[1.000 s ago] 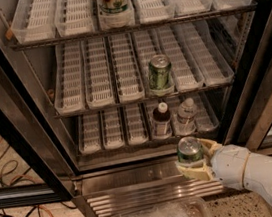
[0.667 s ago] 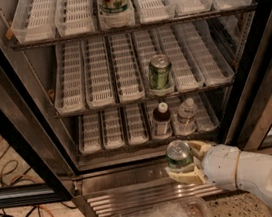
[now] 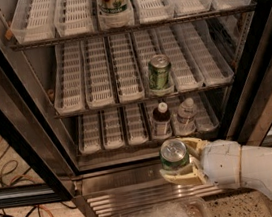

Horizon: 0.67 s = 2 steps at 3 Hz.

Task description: Pick green can from bottom shelf of fridge

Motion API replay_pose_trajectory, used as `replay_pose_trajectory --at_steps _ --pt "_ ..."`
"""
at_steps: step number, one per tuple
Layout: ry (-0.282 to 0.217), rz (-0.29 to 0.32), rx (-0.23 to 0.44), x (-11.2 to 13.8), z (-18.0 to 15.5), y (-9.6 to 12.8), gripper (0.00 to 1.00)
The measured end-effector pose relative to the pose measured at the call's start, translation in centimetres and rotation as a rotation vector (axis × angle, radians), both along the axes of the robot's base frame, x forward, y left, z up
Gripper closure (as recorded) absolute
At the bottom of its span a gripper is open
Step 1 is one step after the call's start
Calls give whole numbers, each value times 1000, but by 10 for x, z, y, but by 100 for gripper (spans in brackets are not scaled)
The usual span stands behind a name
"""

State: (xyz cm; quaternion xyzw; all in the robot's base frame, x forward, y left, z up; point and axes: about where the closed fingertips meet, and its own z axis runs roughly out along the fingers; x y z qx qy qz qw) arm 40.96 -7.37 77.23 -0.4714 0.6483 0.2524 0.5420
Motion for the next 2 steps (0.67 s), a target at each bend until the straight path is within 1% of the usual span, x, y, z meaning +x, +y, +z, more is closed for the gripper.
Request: replay_pose_trajectory --at_steps 1,2 --pt "-44 25 8 -6 26 0 100" --pt "-45 54 36 -6 47 -4 100"
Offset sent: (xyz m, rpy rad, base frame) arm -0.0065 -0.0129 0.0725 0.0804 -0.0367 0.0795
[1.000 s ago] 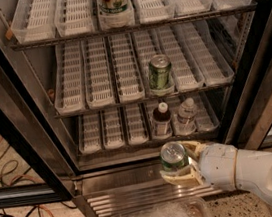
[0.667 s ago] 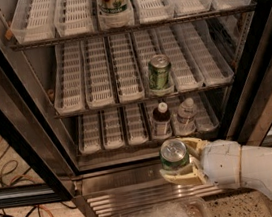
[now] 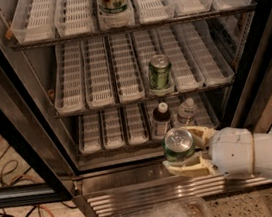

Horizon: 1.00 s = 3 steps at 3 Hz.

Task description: Pick green can from bottom shelf of fridge

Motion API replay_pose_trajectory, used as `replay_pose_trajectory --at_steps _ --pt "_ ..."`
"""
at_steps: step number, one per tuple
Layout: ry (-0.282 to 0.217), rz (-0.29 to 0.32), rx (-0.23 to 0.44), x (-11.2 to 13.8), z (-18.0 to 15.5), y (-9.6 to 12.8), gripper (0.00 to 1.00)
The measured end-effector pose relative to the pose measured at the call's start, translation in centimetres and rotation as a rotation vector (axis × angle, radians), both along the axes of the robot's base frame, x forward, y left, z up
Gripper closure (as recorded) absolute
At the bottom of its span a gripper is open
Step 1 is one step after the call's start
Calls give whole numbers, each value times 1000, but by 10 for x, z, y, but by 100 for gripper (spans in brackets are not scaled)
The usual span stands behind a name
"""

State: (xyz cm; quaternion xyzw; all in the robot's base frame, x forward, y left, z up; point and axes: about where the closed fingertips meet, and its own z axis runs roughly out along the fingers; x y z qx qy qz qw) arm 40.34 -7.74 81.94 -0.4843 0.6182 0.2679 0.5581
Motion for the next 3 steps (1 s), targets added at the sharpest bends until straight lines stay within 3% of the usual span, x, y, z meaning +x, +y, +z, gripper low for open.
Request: replay_pose_trajectory --at_steps 1,2,3 --pt "54 51 41 0 18 -3 100" --pt "141 98 59 0 33 -4 100" --pt "162 98 67 -1 34 -3 100"
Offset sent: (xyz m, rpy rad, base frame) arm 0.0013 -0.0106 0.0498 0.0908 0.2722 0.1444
